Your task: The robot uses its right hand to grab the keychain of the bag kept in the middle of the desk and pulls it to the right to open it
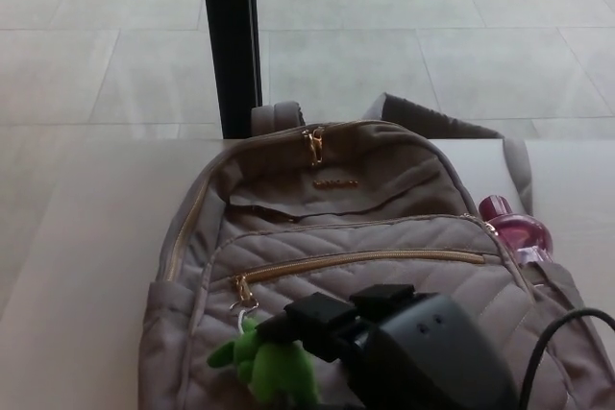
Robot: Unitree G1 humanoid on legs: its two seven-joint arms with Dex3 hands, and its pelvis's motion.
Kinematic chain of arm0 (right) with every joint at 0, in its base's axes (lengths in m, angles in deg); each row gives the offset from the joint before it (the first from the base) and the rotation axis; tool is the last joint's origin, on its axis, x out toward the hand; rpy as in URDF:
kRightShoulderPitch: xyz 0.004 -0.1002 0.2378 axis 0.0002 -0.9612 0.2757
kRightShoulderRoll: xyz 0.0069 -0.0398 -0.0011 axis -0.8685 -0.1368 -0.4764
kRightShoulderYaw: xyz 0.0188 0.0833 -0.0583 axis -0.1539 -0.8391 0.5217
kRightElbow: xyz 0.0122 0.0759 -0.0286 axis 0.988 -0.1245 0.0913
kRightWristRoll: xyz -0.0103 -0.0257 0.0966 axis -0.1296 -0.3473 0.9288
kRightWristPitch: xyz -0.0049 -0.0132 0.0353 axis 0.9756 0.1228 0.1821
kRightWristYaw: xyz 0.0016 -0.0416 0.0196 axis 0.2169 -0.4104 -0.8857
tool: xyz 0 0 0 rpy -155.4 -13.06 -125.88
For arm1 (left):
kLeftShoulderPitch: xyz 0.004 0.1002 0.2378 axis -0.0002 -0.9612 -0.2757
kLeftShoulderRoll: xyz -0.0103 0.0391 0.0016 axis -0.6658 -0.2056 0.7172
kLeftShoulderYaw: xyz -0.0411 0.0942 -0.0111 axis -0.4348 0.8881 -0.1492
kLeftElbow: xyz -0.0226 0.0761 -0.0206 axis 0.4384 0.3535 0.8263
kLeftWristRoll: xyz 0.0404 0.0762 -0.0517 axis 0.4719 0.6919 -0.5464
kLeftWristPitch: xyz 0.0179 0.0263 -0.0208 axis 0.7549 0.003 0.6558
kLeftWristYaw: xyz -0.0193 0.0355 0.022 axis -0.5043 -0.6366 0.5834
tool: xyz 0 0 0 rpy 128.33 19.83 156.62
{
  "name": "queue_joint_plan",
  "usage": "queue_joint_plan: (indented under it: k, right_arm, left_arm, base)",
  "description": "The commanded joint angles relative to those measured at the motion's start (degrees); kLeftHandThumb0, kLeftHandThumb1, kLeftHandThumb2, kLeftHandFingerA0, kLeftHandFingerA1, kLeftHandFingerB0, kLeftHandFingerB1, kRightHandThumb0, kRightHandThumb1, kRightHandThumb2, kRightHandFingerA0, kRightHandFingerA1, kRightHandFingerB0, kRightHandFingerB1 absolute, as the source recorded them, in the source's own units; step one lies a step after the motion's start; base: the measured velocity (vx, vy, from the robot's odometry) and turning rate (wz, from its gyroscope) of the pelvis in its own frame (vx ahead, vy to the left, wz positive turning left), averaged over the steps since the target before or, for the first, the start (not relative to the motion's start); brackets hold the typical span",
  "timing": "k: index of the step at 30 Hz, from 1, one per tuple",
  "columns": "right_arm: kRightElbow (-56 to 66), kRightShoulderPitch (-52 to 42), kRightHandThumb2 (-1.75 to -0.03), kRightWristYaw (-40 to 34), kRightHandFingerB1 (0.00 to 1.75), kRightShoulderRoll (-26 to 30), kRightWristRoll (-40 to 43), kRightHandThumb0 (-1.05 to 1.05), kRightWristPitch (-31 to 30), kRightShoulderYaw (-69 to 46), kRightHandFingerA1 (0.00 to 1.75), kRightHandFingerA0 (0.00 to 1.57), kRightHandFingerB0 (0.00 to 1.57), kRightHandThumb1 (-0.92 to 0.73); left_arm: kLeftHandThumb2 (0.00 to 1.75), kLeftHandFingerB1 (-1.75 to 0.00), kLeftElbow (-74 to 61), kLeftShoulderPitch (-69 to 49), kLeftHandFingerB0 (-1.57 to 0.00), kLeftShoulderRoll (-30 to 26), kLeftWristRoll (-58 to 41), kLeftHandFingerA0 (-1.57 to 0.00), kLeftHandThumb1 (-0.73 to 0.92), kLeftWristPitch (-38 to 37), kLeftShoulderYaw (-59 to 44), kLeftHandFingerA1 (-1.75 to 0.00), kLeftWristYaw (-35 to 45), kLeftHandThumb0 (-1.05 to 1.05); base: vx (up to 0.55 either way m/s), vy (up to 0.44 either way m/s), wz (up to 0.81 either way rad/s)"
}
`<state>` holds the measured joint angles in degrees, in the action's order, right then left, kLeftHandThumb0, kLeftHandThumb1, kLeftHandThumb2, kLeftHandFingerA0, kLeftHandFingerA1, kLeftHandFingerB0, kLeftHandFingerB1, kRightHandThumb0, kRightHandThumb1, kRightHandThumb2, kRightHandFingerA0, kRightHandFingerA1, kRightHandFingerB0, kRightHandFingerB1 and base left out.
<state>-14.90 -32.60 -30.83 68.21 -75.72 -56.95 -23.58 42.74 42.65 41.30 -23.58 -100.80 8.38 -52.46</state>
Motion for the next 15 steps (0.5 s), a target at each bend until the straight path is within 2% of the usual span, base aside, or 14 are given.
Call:
queue_joint_plan:
  k: [1, 2, 3, 4, 5, 7, 8, 9, 13, 14, 15]
  right_arm:
    - [-3.2, -3.4, -0.98, 2.7, 0.65, -0.7, -6.2, -0.73, -1.2, 0.3, 1.19, 1.16, 0.49, -0.57]
    - [-3.6, -3.8, -0.63, 2.0, 0.61, -1.3, -6.0, -0.7, -1.3, 0.2, 1.32, 1.13, 0.56, -0.71]
    - [-3.8, -4.2, -0.62, 2.1, 0.61, -1.8, -6.7, -0.65, -1.5, 0.1, 1.36, 1.1, 0.57, -0.7]
    - [-4.0, -4.7, -0.91, 2.3, 0.7, -2.9, -7.7, -0.67, -2.5, -0.1, 1.32, 1.12, 0.57, -0.54]
    - [-4.4, -4.9, -0.62, 1.8, 0.68, -3.5, -8.3, -0.6, -2.6, -0.2, 1.47, 1.07, 0.63, -0.66]
    - [-5.4, -5.1, -0.62, -0.1, 0.71, -4.1, -9.0, -0.57, -1.7, -0.5, 1.48, 1.06, 0.64, -0.66]
    - [-6.2, -5.2, -0.88, -0.6, 0.75, -5.2, -8.5, -0.61, -1.7, -0.4, 1.34, 1.11, 0.61, -0.53]
    - [-6.8, -5.2, -0.64, -1.5, 0.72, -5.8, -9.1, -0.54, -1.5, -0.3, 1.51, 1.02, 0.64, -0.67]
    - [-8.5, -5.1, -0.6, -1.8, 0.64, -8.7, -10.4, -0.51, -1.8, 0.4, 1.49, 1.07, 0.66, -0.69]
    - [-9.3, -4.7, -0.62, -2.9, 0.63, -9.4, -9.0, -0.41, -0.9, 0.6, 1.63, 1.03, 0.67, -0.7]
    - [-9.1, -4.9, -0.62, -3.0, 0.63, -9.4, -8.9, -0.41, -0.7, 0.4, 1.63, 1.03, 0.67, -0.7]
  left_arm:
    - [0.64, -0.43, -0.2, -0.6, -0.57, -0.5, 0.5, -0.66, 0.78, -2.4, 0.4, -0.6, 0.5, -0.76]
    - [0.64, -0.43, -0.2, -0.6, -0.58, -0.5, 0.4, -0.66, 0.78, -2.3, 0.4, -0.61, 0.4, -0.76]
    - [0.64, -0.42, -0.2, -0.6, -0.59, -0.4, 0.3, -0.66, 0.79, -2.2, 0.3, -0.61, 0.4, -0.76]
    - [0.64, -0.43, -0.4, -0.5, -0.6, -0.3, 0.1, -0.66, 0.79, -2.0, 0.2, -0.61, 0.4, -0.76]
    - [0.64, -0.43, -0.3, -0.4, -0.61, -0.3, 0.0, -0.68, 0.79, -1.9, 0.1, -0.61, 0.2, -0.76]
    - [0.64, -0.44, -0.2, -0.4, -0.61, -0.3, 0.1, -0.68, 0.79, -2.2, 0.2, -0.62, 0.2, -0.76]
    - [0.64, -0.44, -0.2, -0.3, -0.61, -0.1, -0.2, -0.67, 0.8, -2.0, -0.1, -0.62, 0.3, -0.77]
    - [0.64, -0.45, -0.2, -0.4, -0.61, -0.1, -0.2, -0.67, 0.8, -2.0, -0.2, -0.62, 0.4, -0.79]
    - [0.65, -0.46, -0.6, -0.6, -0.63, -0.1, 0.0, -0.67, 0.82, -2.5, -0.1, -0.59, 0.1, -0.78]
    - [0.65, -0.46, -0.8, -0.8, -0.63, -0.2, 0.0, -0.66, 0.84, -3.1, -0.1, -0.6, 0.1, -0.8]
    - [0.65, -0.46, -0.8, -0.7, -0.63, -0.1, 0.1, -0.66, 0.84, -3.2, 0.1, -0.6, 0.1, -0.8]
  base:
    - [0.0, 0.0, 0.0]
    - [0.0, 0.0, 0.0]
    - [0.0, 0.0, 0.0]
    - [0.0, 0.0, 0.0]
    - [0.0, 0.0, 0.0]
    - [0.0, 0.0, 0.0]
    - [0.0, 0.0, 0.0]
    - [0.0, 0.0, 0.0]
    - [0.0, 0.0, 0.0]
    - [0.0, 0.0, 0.0]
    - [0.0, 0.0, 0.0]
